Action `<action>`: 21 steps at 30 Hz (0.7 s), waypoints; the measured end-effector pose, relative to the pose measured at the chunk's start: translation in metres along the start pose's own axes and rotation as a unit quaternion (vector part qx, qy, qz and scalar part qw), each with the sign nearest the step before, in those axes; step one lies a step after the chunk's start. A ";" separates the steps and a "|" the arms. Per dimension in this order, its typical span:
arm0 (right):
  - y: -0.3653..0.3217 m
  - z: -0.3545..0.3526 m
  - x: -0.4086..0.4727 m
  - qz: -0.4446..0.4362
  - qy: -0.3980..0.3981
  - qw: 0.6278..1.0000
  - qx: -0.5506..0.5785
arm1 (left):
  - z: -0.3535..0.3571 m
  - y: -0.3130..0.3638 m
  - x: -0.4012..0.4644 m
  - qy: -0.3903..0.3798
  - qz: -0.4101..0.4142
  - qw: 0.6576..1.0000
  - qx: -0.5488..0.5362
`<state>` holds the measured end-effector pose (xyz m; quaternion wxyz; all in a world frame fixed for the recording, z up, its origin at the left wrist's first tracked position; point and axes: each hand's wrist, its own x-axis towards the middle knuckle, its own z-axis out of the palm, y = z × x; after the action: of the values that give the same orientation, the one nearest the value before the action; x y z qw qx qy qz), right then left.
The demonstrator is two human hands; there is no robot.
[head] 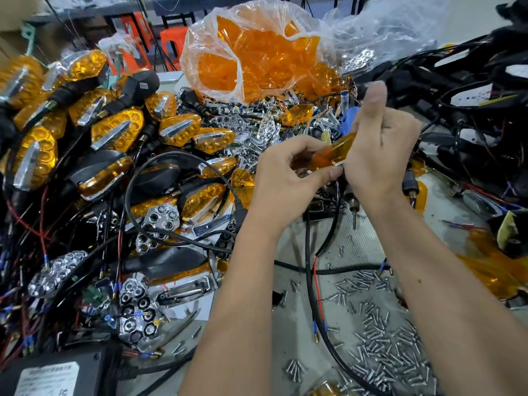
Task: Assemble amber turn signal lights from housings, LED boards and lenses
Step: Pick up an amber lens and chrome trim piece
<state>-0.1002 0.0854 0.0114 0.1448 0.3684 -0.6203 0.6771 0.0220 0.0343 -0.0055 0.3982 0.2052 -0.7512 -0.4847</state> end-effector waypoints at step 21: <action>0.012 -0.002 0.005 0.132 -0.140 0.979 0.071 | -0.004 -0.003 0.001 0.036 -0.045 0.998 -0.034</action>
<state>-0.1116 0.0837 0.0062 -0.0605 0.3838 -0.6278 0.6744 0.0244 0.0296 -0.0064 0.4094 0.2423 -0.7097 -0.5197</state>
